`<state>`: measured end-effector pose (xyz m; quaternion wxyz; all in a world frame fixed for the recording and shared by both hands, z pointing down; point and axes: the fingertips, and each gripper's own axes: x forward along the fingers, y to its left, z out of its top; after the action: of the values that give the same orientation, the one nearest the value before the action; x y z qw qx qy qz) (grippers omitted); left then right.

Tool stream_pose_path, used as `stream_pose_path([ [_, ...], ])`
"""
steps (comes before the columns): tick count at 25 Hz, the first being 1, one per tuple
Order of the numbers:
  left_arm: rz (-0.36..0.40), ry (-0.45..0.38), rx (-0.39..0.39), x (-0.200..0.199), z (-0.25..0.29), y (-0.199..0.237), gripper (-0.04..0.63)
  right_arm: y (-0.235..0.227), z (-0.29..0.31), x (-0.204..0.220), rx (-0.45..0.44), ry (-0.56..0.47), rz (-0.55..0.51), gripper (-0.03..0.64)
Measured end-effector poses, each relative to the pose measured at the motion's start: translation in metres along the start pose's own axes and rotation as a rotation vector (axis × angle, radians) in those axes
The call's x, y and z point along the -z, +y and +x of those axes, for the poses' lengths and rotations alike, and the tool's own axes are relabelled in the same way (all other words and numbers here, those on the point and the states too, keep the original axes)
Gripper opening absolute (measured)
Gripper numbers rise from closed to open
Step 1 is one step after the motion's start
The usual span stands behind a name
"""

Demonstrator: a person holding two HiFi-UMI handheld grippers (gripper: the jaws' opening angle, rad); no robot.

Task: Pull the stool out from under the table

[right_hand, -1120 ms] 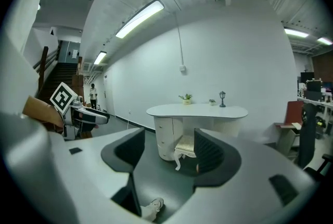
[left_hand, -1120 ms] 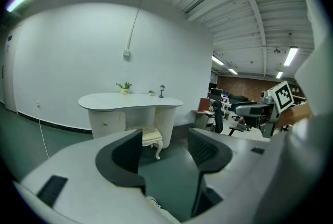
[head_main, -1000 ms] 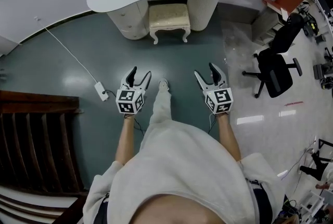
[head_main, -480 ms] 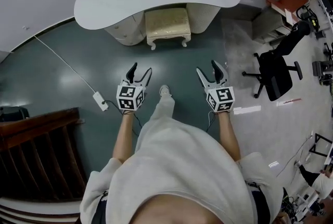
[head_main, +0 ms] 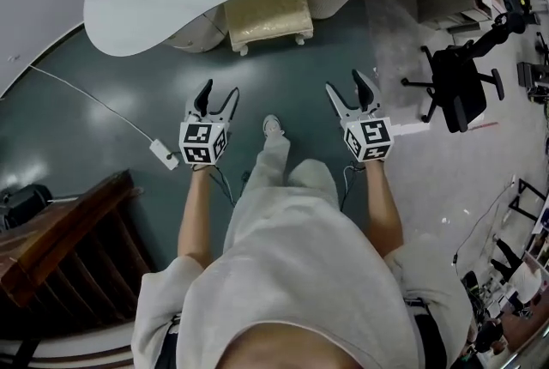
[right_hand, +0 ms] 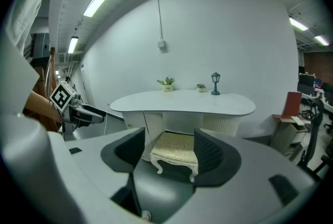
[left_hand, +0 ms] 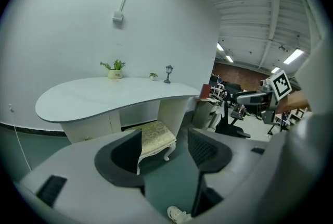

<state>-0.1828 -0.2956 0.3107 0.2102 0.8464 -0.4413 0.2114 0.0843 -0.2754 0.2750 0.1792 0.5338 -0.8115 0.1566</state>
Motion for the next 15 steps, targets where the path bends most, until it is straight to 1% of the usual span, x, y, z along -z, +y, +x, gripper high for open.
stream_pose_path([
  [5, -0.001, 0.034, -0.002, 0.023, 0.031, 0.024, 0.261, -0.014, 0.034, 0.03, 0.007, 0.053, 0.017, 0.278],
  [8, -0.008, 0.047, -0.008, 0.04, 0.054, 0.038, 0.261, -0.023, 0.06, 0.046, -0.006, 0.072, 0.017, 0.276],
  [12, -0.022, 0.074, -0.031, 0.067, 0.085, 0.043, 0.261, -0.039, 0.085, 0.071, -0.026, 0.098, 0.001, 0.278],
  [15, -0.029, 0.091, -0.054, 0.092, 0.109, 0.047, 0.261, -0.053, 0.109, 0.101, -0.043, 0.122, -0.01, 0.278],
])
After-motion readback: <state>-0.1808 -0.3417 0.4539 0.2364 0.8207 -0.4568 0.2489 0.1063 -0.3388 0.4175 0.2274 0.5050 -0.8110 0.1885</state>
